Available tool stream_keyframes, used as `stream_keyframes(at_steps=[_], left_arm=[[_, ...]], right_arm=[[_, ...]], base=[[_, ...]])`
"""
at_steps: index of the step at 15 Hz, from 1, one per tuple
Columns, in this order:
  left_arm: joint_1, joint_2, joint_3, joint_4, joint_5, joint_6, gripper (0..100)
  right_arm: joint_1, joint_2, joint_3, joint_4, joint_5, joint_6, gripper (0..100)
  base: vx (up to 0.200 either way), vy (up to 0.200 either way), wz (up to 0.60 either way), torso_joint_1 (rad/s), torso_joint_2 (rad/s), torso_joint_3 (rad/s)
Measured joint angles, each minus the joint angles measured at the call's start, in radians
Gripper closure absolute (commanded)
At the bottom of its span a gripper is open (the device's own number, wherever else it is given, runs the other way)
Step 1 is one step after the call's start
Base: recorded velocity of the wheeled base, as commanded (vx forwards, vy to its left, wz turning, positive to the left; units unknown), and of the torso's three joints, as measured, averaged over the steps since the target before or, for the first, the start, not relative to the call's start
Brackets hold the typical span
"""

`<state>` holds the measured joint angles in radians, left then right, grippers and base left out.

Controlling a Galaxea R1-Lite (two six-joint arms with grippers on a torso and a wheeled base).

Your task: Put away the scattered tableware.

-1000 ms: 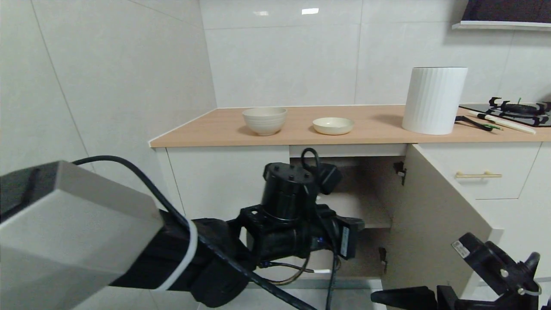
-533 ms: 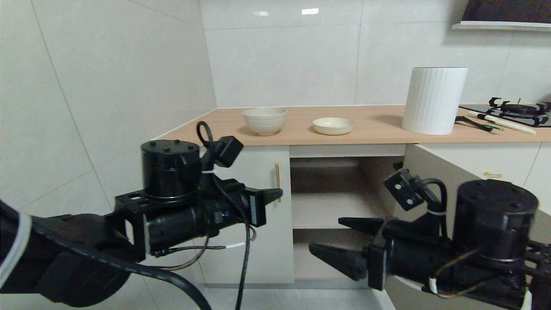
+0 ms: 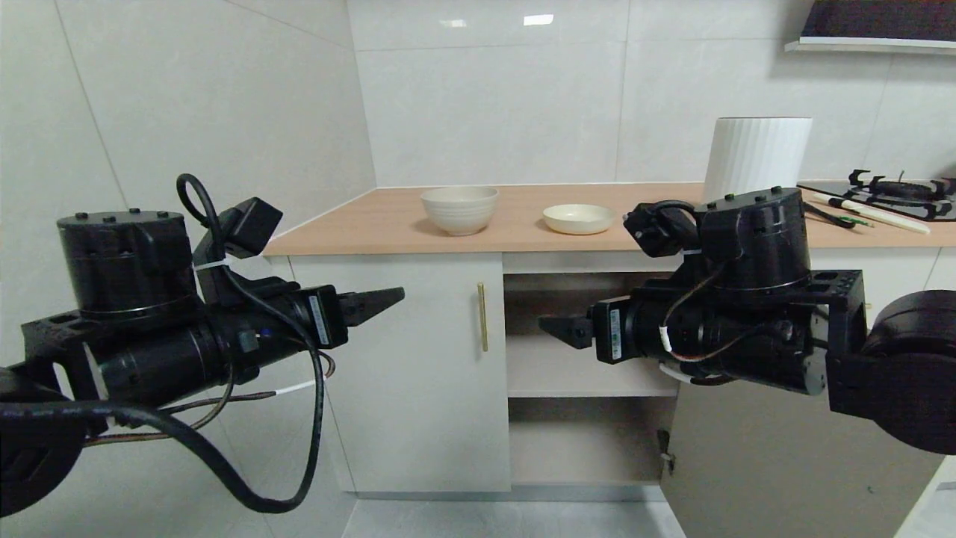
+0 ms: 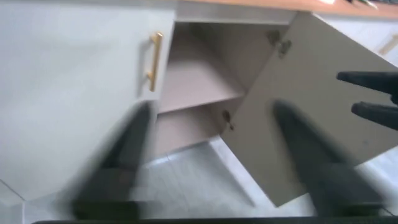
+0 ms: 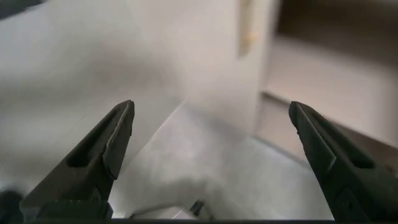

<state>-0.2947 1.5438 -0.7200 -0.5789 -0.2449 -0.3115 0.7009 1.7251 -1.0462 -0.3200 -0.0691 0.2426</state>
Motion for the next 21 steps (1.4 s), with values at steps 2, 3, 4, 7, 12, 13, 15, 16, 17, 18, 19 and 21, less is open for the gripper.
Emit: stream_keyframes(at_steps=[2, 3, 4, 7, 12, 13, 15, 16, 17, 18, 19, 21], left_arm=[[0.015, -0.009, -0.003, 0.001, 0.008, 0.000, 0], [0.017, -0.014, -0.003, 0.001, 0.019, 0.001, 0], [0.019, -0.022, -0.001, 0.000, 0.035, 0.001, 0], [0.020, -0.046, 0.000, 0.001, 0.036, 0.000, 0], [0.020, -0.061, 0.003, 0.002, 0.033, 0.004, 0], [0.020, -0.063, 0.004, 0.002, 0.034, 0.007, 0], [0.013, -0.064, 0.005, 0.000, 0.033, 0.009, 0], [0.011, -0.065, 0.005, 0.000, 0.033, 0.010, 0], [0.011, -0.066, 0.007, 0.001, 0.035, 0.010, 0], [0.011, -0.066, 0.007, 0.000, 0.035, 0.011, 0], [0.008, -0.067, 0.009, 0.000, 0.035, 0.013, 0], [0.007, -0.073, 0.010, 0.004, 0.033, 0.026, 0]], right_arm=[[-0.020, -0.001, -0.012, 0.038, -0.015, 0.000, 0], [-0.026, -0.002, -0.019, 0.054, -0.015, 0.001, 0], [-0.039, -0.003, -0.032, 0.079, -0.015, 0.003, 0], [-0.057, -0.003, -0.047, 0.086, -0.015, 0.004, 0], [-0.061, -0.001, -0.049, 0.086, -0.013, 0.005, 0], [-0.057, -0.003, -0.047, 0.086, -0.011, 0.006, 0], [-0.062, -0.008, -0.044, 0.086, -0.012, 0.009, 0], [-0.062, -0.011, -0.044, 0.086, -0.013, 0.012, 0], [-0.060, -0.015, -0.043, 0.085, -0.011, 0.013, 0], [-0.058, -0.020, -0.043, 0.086, -0.009, 0.013, 0], [-0.061, -0.028, -0.041, 0.085, -0.008, 0.015, 0], [-0.061, -0.041, -0.037, 0.087, -0.008, 0.016, 0]], base=[[0.000, 0.000, 0.00, 0.000, 0.00, 0.000], [0.000, 0.000, 0.00, 0.000, 0.00, 0.000], [0.000, 0.000, 0.00, 0.000, 0.00, 0.000], [0.000, 0.067, 0.00, 0.002, 0.00, 0.001], [0.000, 0.080, 0.00, 0.003, 0.00, 0.001], [0.000, 0.000, 0.00, 0.000, 0.00, 0.000], [0.000, 0.000, 0.00, 0.000, 0.00, 0.000], [0.000, 0.000, 0.00, 0.000, 0.00, 0.000], [0.000, 0.000, 0.00, 0.000, 0.00, 0.000], [0.000, 0.000, 0.00, 0.000, 0.00, 0.000], [0.000, 0.000, 0.00, 0.000, 0.00, 0.000], [0.100, 0.000, 0.00, 0.001, 0.00, 0.001]])
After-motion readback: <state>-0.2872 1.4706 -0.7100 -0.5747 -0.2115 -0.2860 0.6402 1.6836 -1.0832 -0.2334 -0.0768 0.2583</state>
